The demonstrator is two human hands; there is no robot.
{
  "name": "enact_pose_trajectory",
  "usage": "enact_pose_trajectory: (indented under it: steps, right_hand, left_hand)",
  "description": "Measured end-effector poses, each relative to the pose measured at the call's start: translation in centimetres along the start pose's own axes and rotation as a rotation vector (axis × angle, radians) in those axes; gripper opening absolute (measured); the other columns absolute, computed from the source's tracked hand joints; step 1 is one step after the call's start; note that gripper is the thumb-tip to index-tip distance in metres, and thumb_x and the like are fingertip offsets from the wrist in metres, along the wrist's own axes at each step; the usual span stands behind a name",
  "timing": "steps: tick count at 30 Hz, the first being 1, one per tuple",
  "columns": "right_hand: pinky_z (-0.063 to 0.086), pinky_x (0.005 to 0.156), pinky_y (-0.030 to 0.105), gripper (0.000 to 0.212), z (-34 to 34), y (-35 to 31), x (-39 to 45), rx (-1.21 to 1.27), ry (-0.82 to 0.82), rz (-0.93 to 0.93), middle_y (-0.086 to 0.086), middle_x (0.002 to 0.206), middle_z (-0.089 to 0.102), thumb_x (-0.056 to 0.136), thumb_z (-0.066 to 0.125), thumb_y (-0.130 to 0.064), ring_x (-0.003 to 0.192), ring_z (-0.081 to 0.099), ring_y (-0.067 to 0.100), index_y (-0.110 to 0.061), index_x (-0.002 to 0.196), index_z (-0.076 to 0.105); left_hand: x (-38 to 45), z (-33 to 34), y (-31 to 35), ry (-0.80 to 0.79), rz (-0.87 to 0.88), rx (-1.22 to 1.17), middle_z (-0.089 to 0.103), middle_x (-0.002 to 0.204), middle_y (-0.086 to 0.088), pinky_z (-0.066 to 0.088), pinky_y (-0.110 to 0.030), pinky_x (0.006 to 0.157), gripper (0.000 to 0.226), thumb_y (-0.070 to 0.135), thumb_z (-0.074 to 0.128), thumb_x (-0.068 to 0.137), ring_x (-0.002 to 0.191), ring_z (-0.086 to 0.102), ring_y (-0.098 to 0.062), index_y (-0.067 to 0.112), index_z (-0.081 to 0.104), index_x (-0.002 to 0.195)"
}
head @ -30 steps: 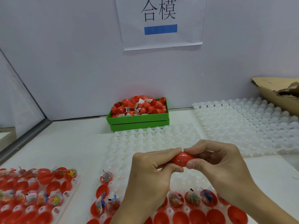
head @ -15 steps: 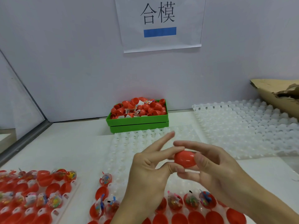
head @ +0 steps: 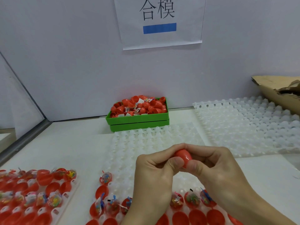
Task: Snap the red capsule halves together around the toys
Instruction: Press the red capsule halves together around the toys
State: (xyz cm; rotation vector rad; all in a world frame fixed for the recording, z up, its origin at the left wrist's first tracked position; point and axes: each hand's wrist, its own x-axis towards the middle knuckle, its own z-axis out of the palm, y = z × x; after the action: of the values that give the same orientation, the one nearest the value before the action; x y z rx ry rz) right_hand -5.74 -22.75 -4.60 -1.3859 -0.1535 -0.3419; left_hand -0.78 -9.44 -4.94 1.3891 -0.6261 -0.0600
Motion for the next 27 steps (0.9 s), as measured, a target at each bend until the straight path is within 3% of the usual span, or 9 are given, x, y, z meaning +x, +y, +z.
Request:
enact_pose_trajectory:
  steps: [3,5,8,11,16,23,27]
  right_hand:
    - [0.057,0.085,0.027,0.027,0.0,-0.2,0.2,0.055,-0.022,0.034,0.014,0.101,0.076,0.077,0.080,-0.028,0.100,0.073,0.030,-0.018,0.102,0.079]
    - [0.058,0.085,0.029,0.049,-0.2,-0.2,0.5,0.203,-0.046,0.123,0.022,0.105,0.073,0.069,0.086,-0.041,0.102,0.071,0.035,-0.006,0.103,0.077]
    - [0.057,0.085,0.030,0.070,-0.5,-0.3,0.7,0.441,-0.060,0.287,0.032,0.111,0.068,0.065,0.087,-0.049,0.105,0.069,0.038,0.008,0.102,0.072]
    - [0.057,0.087,0.031,0.064,-0.5,-0.3,0.6,0.566,-0.111,0.368,0.033,0.114,0.067,0.077,0.077,-0.048,0.109,0.068,0.036,0.010,0.104,0.070]
    - [0.058,0.085,0.038,0.080,-0.1,0.0,0.4,0.601,-0.052,0.358,0.034,0.099,0.055,0.056,0.094,-0.041,0.107,0.065,0.047,0.023,0.089,0.060]
    - [0.059,0.080,0.036,0.072,0.2,0.2,0.0,0.570,-0.045,0.332,0.032,0.088,0.068,0.047,0.097,-0.040,0.092,0.071,0.039,0.017,0.082,0.069]
    - [0.059,0.077,0.035,0.089,0.3,0.2,0.0,0.613,0.014,0.362,0.035,0.094,0.058,0.057,0.093,-0.042,0.090,0.071,0.037,0.031,0.089,0.053]
  left_hand:
    - [0.0,0.1,0.1,0.009,0.009,0.036,0.077,0.094,0.010,0.059,-0.025,0.082,0.026,0.025,0.067,0.078,0.096,0.073,-0.010,0.044,0.078,0.092]
    - [0.0,0.1,0.3,-0.021,-0.009,0.068,0.076,0.100,0.012,0.057,-0.026,0.088,0.021,0.029,0.070,0.086,0.101,0.071,-0.008,0.040,0.076,0.103]
    - [0.0,-0.1,0.2,-0.082,-0.020,0.095,0.074,0.109,0.014,0.053,-0.016,0.087,0.034,0.021,0.068,0.086,0.111,0.065,-0.003,0.030,0.070,0.119]
    - [0.3,-0.5,0.3,-0.043,0.035,0.145,0.075,0.105,0.010,0.053,-0.012,0.081,0.033,0.003,0.071,0.087,0.107,0.067,-0.006,0.024,0.072,0.112]
    - [-0.2,0.0,-0.1,0.064,0.122,0.289,0.075,0.100,0.018,0.053,-0.011,0.081,0.043,-0.008,0.074,0.080,0.099,0.068,0.003,0.028,0.076,0.105]
    - [-0.6,0.5,-0.5,0.165,0.252,0.393,0.071,0.102,0.030,0.051,-0.008,0.084,0.039,0.004,0.065,0.071,0.099,0.067,0.008,0.020,0.078,0.104]
    - [-0.4,0.2,-0.1,0.077,0.216,0.349,0.072,0.098,0.023,0.054,-0.012,0.076,0.034,0.008,0.067,0.077,0.096,0.068,0.001,0.025,0.077,0.105]
